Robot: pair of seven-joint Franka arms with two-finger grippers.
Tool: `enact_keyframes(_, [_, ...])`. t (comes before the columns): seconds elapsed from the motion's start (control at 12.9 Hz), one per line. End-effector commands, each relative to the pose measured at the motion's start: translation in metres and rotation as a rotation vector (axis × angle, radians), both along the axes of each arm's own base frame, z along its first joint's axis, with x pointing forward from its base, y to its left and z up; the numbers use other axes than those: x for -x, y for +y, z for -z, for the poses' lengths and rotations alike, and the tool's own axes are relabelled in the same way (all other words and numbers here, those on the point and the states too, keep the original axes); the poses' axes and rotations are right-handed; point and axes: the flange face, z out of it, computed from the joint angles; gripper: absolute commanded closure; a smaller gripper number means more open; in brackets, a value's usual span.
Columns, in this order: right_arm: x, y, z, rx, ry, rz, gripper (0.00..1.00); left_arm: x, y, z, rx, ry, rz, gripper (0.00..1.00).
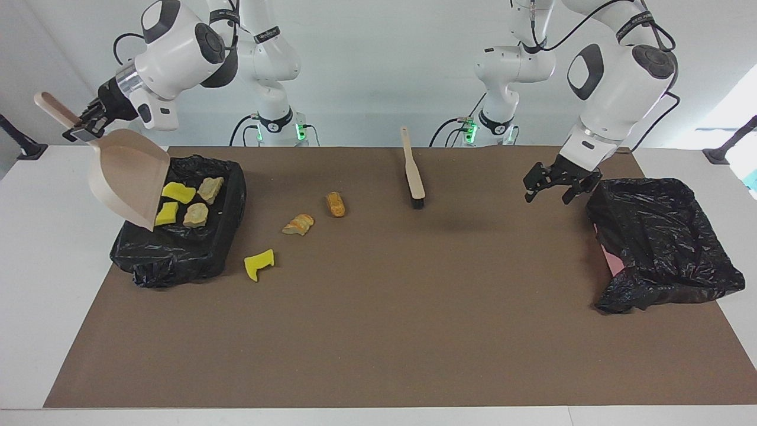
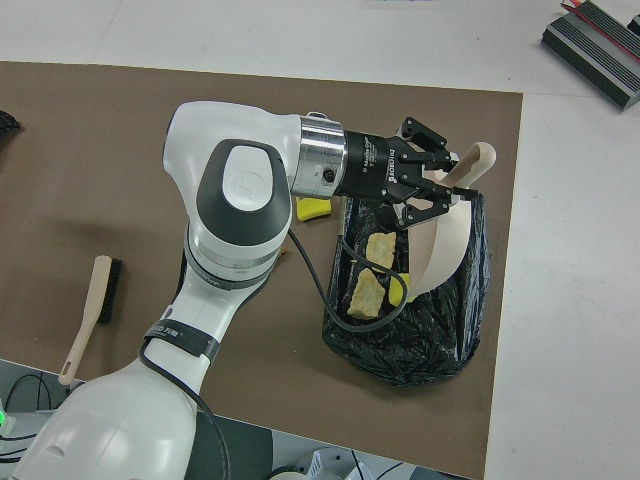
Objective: Sweep and dump trash in bin
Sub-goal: 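Tip the dustpan over the black bag with the right gripper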
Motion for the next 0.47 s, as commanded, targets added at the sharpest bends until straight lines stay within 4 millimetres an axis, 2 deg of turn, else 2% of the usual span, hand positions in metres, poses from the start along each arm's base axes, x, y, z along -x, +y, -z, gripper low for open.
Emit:
enact_keyframes(0.0, [-0.029,0.02,-0.013,-0.088,-0.015,0.036,1.0,-0.005,0.026,-0.018,-0.022,0.013,0.009,0.0])
enact_keyframes(0.16, [-0.056,0.044,-0.02,-0.206,-0.037,0.037,1.0,-0.005,0.04,-0.027,-0.062,0.014,0.006,0.0])
enact_keyframes(0.39, [-0.084,0.055,-0.021,-0.451,-0.089,0.17,1.0,0.0,0.045,-0.046,-0.12,0.033,0.021,0.0])
